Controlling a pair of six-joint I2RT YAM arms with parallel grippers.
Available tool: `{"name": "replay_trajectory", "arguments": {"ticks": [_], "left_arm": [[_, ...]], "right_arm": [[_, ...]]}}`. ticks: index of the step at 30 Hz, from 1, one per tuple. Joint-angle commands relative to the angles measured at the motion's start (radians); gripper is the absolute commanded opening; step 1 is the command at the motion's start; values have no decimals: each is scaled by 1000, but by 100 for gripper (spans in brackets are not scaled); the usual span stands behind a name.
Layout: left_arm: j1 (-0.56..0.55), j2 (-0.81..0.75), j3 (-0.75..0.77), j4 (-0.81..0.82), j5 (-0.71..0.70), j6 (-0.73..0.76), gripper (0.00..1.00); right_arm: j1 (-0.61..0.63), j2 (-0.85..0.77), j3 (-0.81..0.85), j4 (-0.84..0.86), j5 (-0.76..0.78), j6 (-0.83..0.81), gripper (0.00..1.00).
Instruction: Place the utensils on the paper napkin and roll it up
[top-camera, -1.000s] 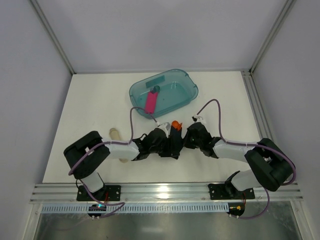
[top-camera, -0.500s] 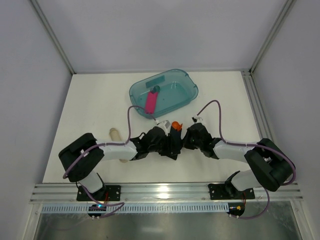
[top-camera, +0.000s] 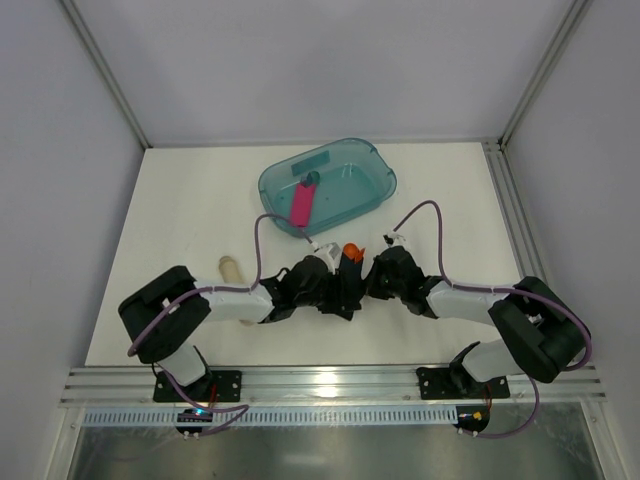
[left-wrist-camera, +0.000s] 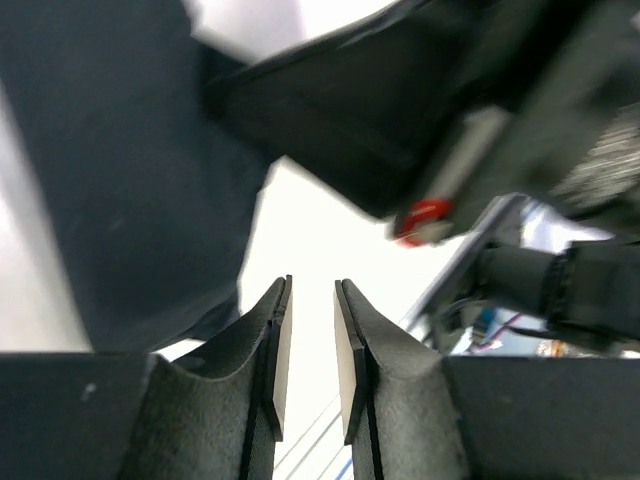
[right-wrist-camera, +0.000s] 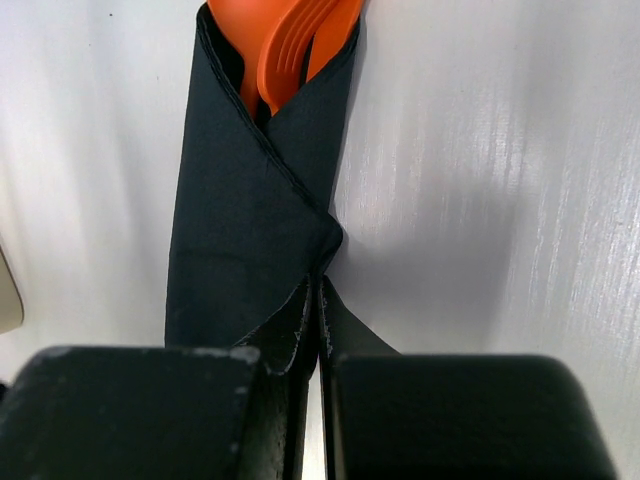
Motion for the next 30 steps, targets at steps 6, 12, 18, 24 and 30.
{"name": "replay_trajectory", "arguments": {"ticks": [6,12,18,24,30], "left_arm": [[-2,32,-91,83,-22,-26,26],[-1,-3,-66,60,-16,-29,26],[13,-76,21,-9,-27,-21,27],[21,-25,112,-51,-56,3,26],[22,73,106,12,-39,-20,24]], "right_arm": [[-4,-36,-24,41,-15,-12,5],[-6,-48,-36,29,-51,-13,8],[-6,-56,-46,24,-54,-15,8],[-6,-65,-52,18,-53,-12,10],[-6,-88,-69,9,-53,-6,13]]}}
